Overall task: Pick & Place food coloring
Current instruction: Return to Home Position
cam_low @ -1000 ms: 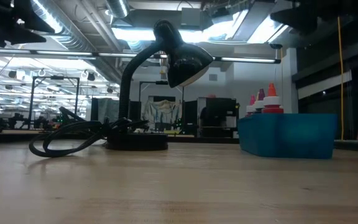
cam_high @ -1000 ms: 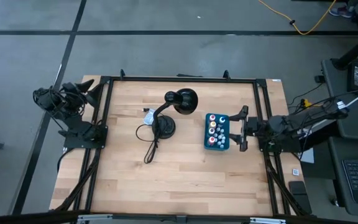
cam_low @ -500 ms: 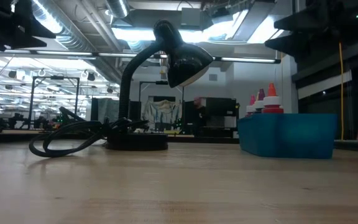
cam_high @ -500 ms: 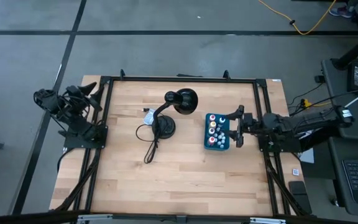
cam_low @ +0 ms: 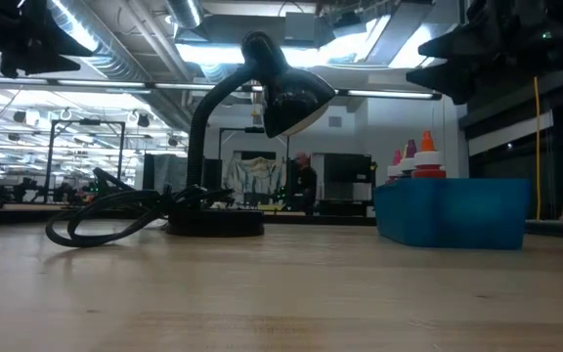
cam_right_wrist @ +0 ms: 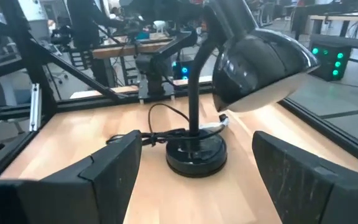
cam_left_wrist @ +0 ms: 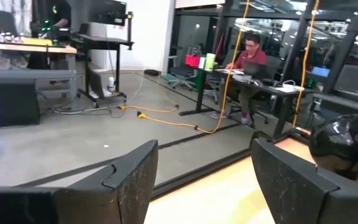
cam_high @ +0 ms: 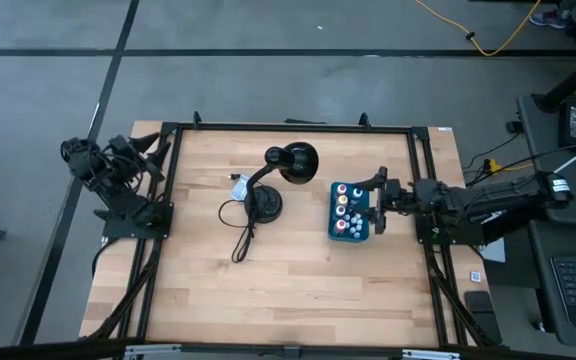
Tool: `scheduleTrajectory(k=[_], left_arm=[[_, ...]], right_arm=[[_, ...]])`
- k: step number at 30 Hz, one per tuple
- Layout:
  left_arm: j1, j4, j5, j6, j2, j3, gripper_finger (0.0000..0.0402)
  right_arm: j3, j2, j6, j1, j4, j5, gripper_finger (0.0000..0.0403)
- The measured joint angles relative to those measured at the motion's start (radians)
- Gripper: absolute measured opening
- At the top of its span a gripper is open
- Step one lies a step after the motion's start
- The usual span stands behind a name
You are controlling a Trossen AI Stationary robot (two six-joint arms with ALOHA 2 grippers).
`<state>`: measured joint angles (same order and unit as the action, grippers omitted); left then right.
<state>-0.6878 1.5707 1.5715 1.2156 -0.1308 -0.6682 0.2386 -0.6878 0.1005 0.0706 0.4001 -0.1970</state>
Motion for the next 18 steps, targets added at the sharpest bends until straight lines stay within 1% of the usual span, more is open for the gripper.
scheduleTrajectory(k=[7, 12, 14, 18], left_arm=[[0.061, 0.0, 0.0, 0.059, 0.041, 0.0, 0.0251], [0.096, 0.0, 0.0, 0.069, 0.097, 0.0, 0.0251], [0.108, 0.001, 0.0, 0.112, 0.127, 0.0, 0.0251], [0.145, 0.0, -0.001, 0.185, 0.128, -0.001, 0.0251]], right_arm=[[0.0, -0.031, 0.0, -0.053, -0.008, 0.007, 0.0307], [0.0, -0.039, -0.02, -0.078, 0.0, 0.084, 0.0307], [0.0, -0.039, -0.024, -0.079, 0.001, 0.087, 0.0307], [0.0, -0.039, -0.022, -0.079, 0.0, 0.087, 0.0307]])
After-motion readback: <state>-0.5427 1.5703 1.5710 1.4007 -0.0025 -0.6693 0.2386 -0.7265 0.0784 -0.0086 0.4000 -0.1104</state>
